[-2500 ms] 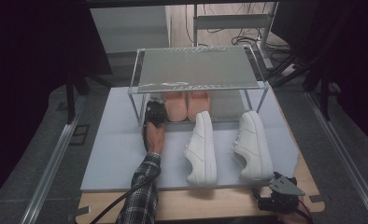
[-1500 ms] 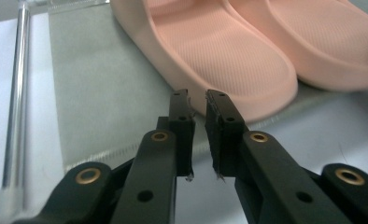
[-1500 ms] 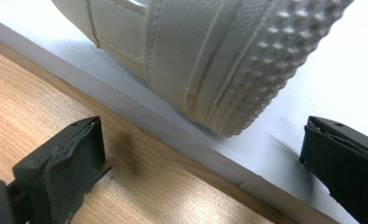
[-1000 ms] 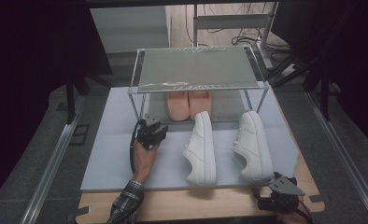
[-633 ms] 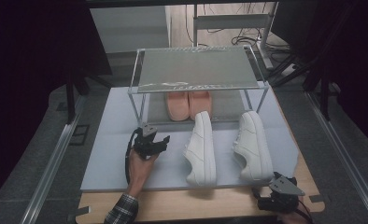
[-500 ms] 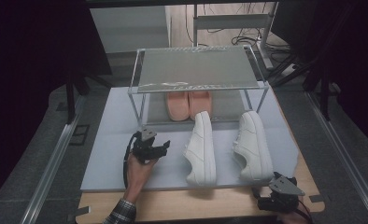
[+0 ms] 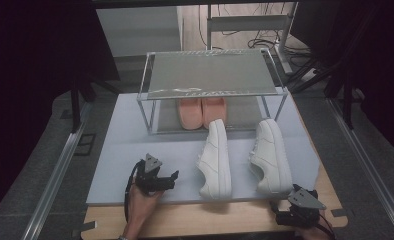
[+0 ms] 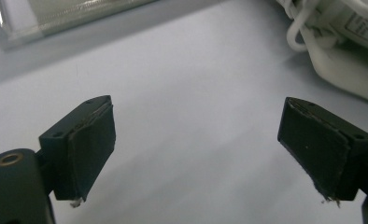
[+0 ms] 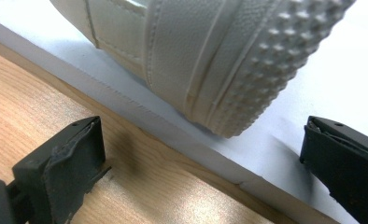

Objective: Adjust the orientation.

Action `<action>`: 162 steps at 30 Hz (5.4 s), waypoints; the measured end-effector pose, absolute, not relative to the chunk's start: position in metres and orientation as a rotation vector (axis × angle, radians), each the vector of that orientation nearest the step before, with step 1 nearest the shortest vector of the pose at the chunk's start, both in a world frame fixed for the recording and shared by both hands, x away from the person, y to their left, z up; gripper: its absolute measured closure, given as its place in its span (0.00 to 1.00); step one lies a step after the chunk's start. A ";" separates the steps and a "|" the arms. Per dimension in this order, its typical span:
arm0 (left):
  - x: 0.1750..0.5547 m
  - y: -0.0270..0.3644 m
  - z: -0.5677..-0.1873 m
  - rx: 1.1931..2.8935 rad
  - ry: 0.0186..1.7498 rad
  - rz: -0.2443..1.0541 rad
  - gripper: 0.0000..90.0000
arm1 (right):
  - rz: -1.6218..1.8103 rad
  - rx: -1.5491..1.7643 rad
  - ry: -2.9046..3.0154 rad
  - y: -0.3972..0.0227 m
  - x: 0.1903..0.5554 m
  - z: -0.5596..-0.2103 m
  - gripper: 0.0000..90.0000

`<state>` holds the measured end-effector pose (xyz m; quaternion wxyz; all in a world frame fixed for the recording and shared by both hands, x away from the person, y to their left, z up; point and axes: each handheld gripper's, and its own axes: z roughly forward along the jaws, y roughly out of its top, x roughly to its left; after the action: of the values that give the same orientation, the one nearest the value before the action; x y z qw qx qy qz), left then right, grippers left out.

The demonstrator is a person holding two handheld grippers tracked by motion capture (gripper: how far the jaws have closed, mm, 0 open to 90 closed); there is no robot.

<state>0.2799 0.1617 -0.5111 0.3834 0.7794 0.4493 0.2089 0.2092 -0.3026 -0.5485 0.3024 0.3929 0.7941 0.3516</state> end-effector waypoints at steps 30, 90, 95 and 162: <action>0.241 0.180 -0.539 1.958 1.182 0.554 0.13 | 0.884 1.072 2.138 -0.300 0.207 -0.543 0.00; 0.241 0.180 -0.539 1.957 1.184 0.554 0.14 | 1.127 1.232 2.179 -0.311 0.252 -0.432 1.00; 0.241 0.180 -0.539 1.956 1.184 0.553 0.14 | 1.128 1.231 2.191 -0.302 0.264 -0.432 1.00; 0.241 0.180 -0.539 1.956 1.185 0.554 0.14 | 0.990 1.404 2.033 -0.354 0.267 -0.444 1.00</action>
<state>0.2413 0.1802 -0.5392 0.3841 0.7676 0.4648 0.2172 0.2672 -0.3535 -0.4441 0.2377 0.5124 0.7418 0.3613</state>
